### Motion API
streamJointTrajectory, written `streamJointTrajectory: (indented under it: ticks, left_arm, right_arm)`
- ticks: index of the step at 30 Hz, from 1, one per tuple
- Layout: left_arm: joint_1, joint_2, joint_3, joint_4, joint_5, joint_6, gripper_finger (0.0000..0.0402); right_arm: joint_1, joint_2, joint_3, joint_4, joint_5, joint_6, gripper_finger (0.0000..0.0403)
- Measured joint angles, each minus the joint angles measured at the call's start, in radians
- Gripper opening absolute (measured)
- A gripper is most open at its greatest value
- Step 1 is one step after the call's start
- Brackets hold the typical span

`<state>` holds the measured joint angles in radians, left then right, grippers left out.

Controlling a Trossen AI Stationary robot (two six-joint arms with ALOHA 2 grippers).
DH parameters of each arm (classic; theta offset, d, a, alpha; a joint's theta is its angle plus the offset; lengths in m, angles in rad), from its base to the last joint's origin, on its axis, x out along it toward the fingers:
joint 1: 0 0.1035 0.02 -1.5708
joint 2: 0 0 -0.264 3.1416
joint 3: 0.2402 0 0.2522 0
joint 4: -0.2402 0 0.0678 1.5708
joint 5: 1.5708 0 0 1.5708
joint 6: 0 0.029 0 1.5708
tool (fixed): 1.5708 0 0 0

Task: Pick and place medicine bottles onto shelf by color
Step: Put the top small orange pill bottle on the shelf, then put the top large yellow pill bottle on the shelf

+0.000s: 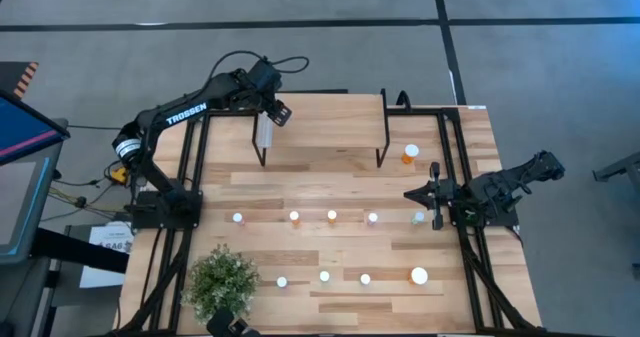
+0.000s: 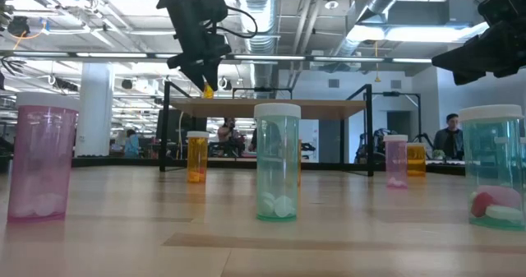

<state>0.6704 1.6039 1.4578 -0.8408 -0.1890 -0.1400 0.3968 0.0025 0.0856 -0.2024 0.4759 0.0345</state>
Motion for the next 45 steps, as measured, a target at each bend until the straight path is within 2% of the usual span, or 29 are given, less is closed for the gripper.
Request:
streamJointTrajectory:
  ticks: [15, 28, 37, 45]
  left_arm:
    - [0.0, -0.03, 0.0, -0.018, -0.012, 0.001, 0.0216]
    - [-0.018, -0.261, -0.019, -0.047, -0.028, 0.01, 0.0216]
    - [-0.127, -0.545, -0.247, 0.125, -0.007, 0.019, 0.0216]
    - [-0.342, -0.83, -0.514, 0.348, 0.003, -0.043, 0.0215]
  right_arm:
    - [0.0, 0.0, 0.0, 0.0, 0.0, 0.0, 0.0042]
    - [0.0, 0.0, 0.0, 0.0, 0.0, 0.0, 0.0042]
    - [0.0, 0.0, 0.0, 0.0, 0.0, 0.0, 0.0042]
    - [0.0, 0.0, 0.0, 0.0, 0.0, 0.0, 0.0042]
